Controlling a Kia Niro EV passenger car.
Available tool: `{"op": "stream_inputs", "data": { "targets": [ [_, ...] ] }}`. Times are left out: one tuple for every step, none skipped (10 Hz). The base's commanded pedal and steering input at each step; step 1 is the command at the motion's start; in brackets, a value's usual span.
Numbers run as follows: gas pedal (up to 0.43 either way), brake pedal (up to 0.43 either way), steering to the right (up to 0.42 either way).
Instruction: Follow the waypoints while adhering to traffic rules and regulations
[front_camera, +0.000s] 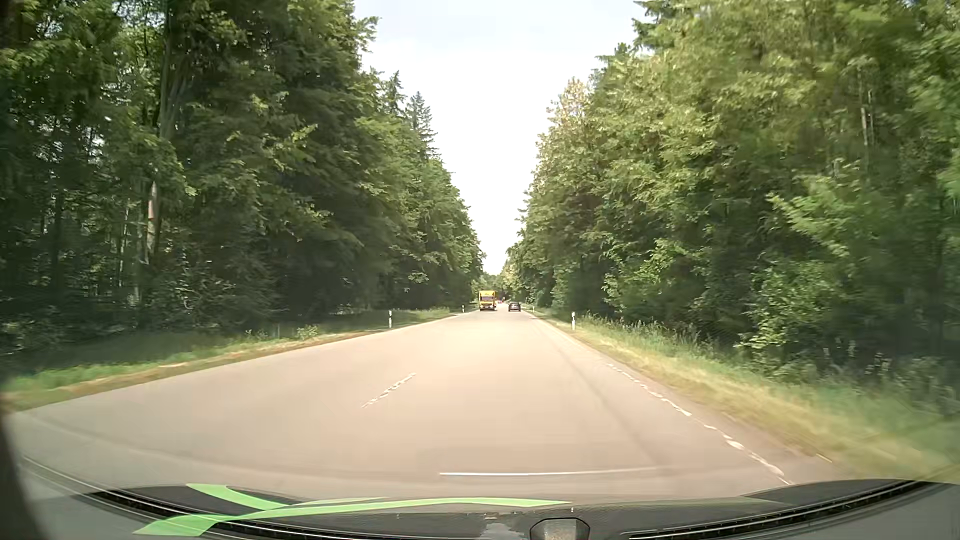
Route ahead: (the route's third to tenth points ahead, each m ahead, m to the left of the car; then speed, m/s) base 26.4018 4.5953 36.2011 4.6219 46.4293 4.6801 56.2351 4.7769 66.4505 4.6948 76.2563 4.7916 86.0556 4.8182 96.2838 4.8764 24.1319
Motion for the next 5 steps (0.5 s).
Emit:
{"op": "stream_inputs", "data": {
  "targets": [
    [0.299, 0.000, -0.001],
    [0.299, 0.000, 0.000],
    [0.299, 0.000, 0.000],
    [0.299, 0.000, -0.001],
    [0.299, 0.000, -0.001]
  ]
}}
